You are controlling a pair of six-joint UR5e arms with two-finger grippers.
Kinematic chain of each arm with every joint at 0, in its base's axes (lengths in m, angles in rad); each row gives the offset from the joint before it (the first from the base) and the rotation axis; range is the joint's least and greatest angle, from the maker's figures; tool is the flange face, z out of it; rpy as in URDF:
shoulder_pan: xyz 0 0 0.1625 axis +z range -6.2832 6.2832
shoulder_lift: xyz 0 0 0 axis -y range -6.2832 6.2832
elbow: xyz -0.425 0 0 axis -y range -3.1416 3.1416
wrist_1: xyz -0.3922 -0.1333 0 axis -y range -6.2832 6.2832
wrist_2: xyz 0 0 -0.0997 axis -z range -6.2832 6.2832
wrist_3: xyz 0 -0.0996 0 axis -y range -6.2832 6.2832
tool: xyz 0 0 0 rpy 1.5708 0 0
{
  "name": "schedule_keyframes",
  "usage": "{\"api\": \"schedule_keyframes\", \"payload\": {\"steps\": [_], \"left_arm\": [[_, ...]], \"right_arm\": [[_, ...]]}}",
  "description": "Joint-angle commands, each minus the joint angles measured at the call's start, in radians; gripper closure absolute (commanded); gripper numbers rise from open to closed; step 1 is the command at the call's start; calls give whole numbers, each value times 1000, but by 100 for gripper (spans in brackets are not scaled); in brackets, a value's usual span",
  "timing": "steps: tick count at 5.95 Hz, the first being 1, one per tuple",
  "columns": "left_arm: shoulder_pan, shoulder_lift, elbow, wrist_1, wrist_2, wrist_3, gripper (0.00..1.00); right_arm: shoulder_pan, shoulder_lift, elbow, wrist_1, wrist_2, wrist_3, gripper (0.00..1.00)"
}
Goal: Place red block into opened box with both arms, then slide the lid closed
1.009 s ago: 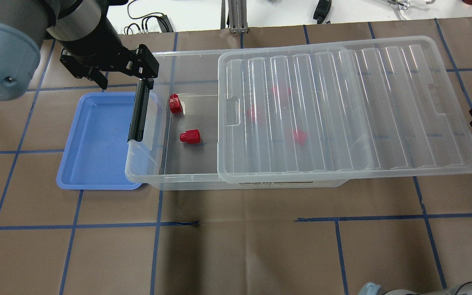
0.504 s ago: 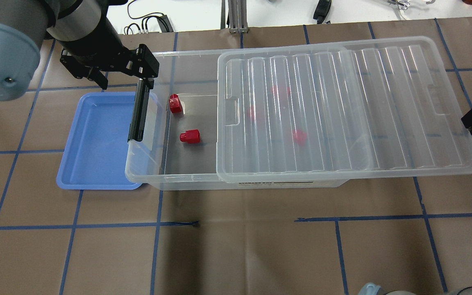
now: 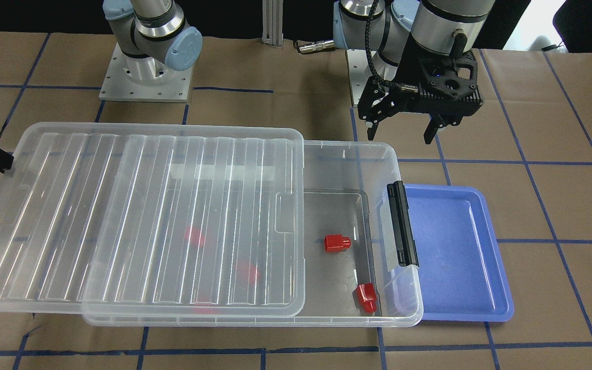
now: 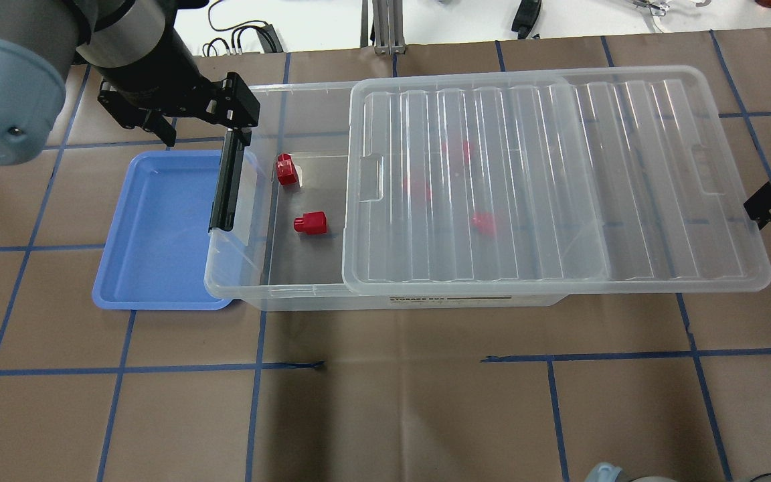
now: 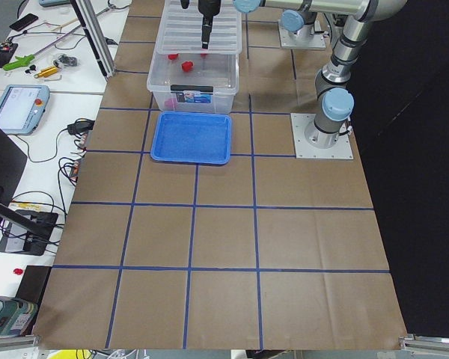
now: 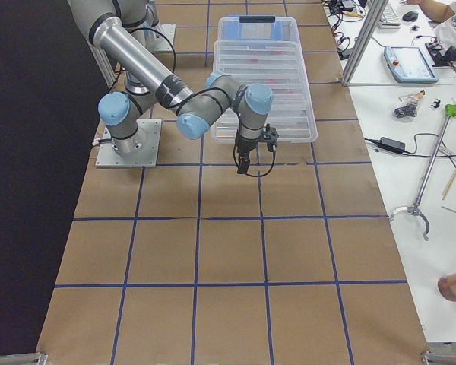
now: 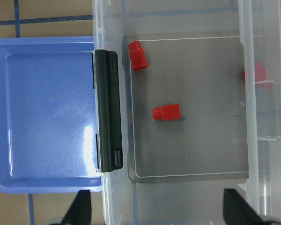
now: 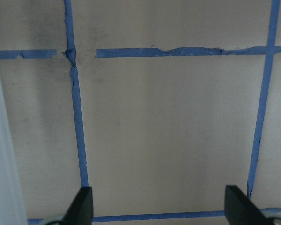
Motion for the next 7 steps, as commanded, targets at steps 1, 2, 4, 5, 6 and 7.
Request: {"api": "schedule_keyframes", "payload": {"steps": [1, 2, 4, 5, 6, 7], "left_arm": [[0, 0, 1, 0, -1, 0, 2], [0, 2, 1, 2, -3, 0, 2], [0, 0, 1, 2, -3, 0, 2], [0, 2, 1, 2, -3, 0, 2], [0, 2, 1, 2, -3, 0, 2], [0, 2, 1, 2, -3, 0, 2]], "right_arm": [[11, -2, 10, 1, 1, 43, 0], [35, -3, 9, 0, 0, 69, 0], [81, -16, 9, 0, -2, 111, 0], [94, -16, 9, 0, -2, 123, 0], [112, -22, 7, 0, -2, 143, 0], [138, -22, 6, -3, -8, 149, 0]]}}
